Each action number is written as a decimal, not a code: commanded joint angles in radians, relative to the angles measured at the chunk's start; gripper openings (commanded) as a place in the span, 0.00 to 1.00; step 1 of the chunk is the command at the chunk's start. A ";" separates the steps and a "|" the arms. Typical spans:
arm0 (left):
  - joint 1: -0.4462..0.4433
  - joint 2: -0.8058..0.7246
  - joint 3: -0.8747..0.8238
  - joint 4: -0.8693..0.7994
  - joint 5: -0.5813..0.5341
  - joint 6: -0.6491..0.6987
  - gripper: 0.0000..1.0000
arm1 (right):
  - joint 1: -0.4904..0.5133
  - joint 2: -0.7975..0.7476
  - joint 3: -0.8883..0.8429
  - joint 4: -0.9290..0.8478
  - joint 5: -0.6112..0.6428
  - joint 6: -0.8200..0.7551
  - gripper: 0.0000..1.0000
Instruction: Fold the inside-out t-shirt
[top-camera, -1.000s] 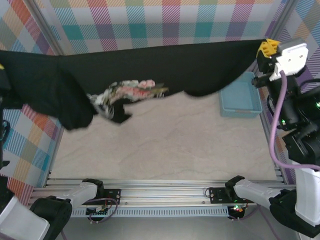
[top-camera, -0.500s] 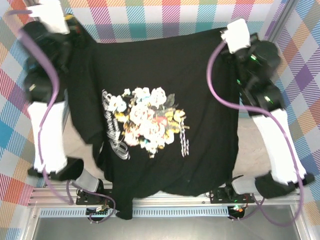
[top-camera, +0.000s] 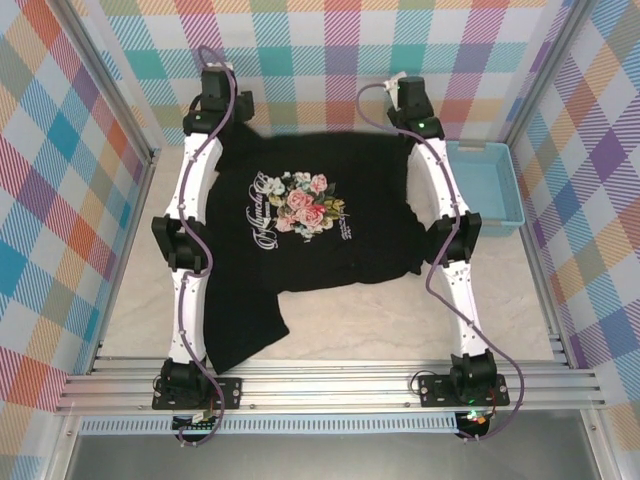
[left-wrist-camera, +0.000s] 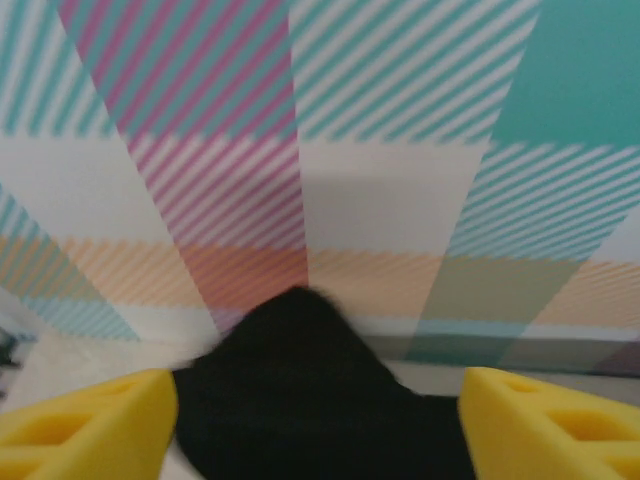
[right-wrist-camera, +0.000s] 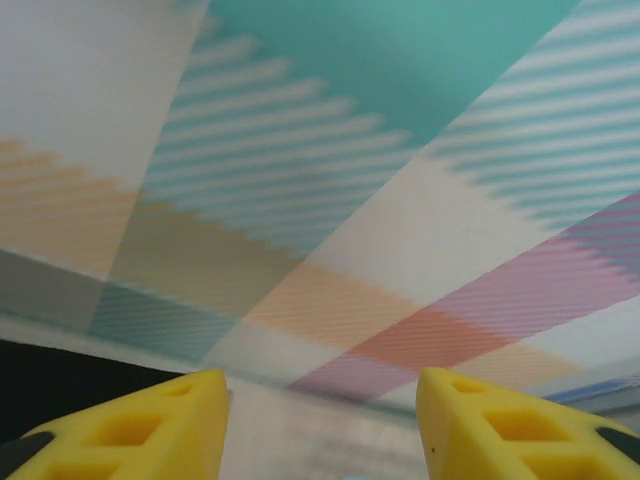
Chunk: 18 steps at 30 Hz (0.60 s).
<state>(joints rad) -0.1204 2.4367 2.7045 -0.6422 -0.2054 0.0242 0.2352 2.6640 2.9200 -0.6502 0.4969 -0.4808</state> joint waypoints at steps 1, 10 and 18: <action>0.010 -0.183 -0.052 -0.030 0.027 -0.087 0.85 | 0.036 -0.190 -0.035 -0.153 -0.021 0.108 0.62; -0.002 -0.703 -1.038 0.174 0.286 -0.473 0.86 | 0.098 -0.842 -1.191 0.093 -0.367 0.490 0.77; -0.049 -1.114 -1.765 0.299 0.399 -0.620 0.86 | -0.025 -1.101 -1.714 -0.101 -0.411 0.770 0.78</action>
<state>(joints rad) -0.1574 1.4189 1.0519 -0.3893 0.1406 -0.5106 0.2928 1.6196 1.3365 -0.6392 0.1425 0.1200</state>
